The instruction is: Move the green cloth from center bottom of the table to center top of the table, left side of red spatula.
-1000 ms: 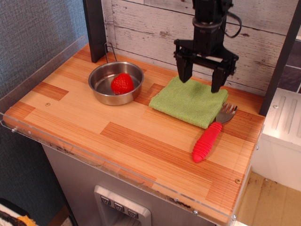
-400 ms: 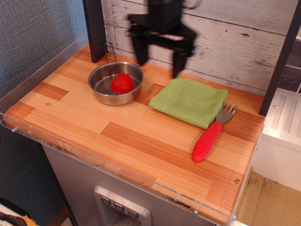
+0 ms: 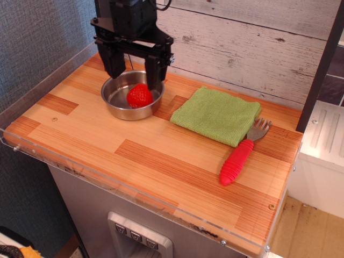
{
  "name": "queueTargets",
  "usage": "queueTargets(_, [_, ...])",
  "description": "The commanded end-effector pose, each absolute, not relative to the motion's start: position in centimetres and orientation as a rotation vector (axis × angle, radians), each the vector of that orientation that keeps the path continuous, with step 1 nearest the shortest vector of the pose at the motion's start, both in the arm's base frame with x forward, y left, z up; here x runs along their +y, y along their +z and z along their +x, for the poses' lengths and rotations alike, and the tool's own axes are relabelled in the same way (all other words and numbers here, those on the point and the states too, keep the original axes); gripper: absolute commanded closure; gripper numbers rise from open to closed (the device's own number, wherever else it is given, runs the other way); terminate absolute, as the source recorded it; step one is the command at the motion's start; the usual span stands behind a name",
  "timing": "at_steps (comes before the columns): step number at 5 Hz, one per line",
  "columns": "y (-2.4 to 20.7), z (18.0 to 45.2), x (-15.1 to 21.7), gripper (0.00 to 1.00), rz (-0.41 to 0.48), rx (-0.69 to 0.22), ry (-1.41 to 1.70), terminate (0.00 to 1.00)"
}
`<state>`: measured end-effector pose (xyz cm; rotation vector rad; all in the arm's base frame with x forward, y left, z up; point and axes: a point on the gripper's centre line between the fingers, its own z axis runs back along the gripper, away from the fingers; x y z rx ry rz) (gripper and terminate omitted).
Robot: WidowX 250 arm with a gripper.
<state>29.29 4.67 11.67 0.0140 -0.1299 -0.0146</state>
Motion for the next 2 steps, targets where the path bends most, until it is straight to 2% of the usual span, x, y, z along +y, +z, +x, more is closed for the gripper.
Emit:
queueTargets(1, [12.85,29.08,4.76,0.00,0.013,-0.162,-0.039,0.00])
queueTargets(2, [12.85,29.08,4.76,0.00,0.013,-0.162,-0.039,1.00])
